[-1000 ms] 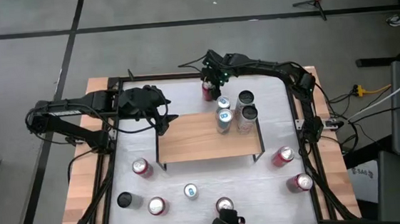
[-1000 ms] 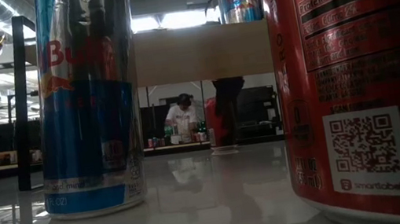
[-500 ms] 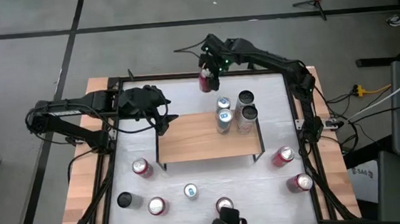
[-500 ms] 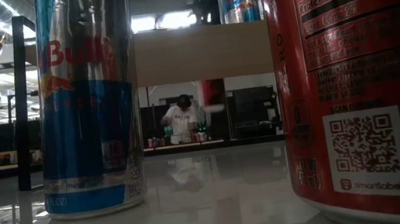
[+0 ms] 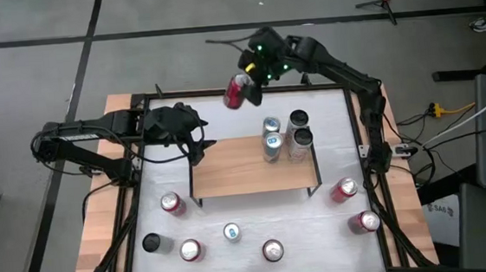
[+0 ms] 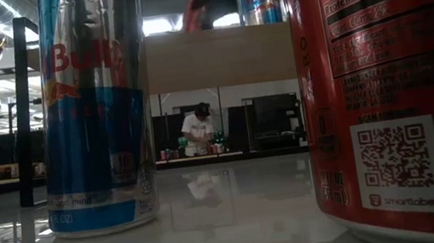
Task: Place canned beverage on shelf
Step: Put the top red-black soda can on the shelf
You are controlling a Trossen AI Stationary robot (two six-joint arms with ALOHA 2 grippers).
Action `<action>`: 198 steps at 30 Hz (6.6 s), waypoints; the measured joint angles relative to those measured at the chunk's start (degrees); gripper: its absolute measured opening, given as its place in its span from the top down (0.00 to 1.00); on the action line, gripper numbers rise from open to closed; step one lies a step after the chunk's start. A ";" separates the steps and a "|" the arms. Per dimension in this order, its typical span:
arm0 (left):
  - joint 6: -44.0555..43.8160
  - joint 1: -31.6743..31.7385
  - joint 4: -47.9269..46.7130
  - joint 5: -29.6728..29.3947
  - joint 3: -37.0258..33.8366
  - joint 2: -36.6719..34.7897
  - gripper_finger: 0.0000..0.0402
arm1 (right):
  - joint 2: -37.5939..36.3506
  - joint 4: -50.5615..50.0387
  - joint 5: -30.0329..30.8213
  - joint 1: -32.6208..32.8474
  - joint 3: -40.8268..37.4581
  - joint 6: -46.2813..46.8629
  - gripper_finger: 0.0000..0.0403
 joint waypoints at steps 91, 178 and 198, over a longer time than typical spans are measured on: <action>-6.05 -21.07 4.48 -3.38 -8.96 0.00 0.24 | -4.19 -5.11 12.41 28.96 -10.34 13.95 0.04; -9.31 -20.91 15.48 -25.92 -8.94 15.08 0.24 | -13.26 24.67 40.34 45.79 -43.71 19.96 0.04; -9.31 -20.92 13.27 -20.91 -8.94 15.08 0.24 | -13.26 24.40 39.93 45.81 -43.71 20.09 0.04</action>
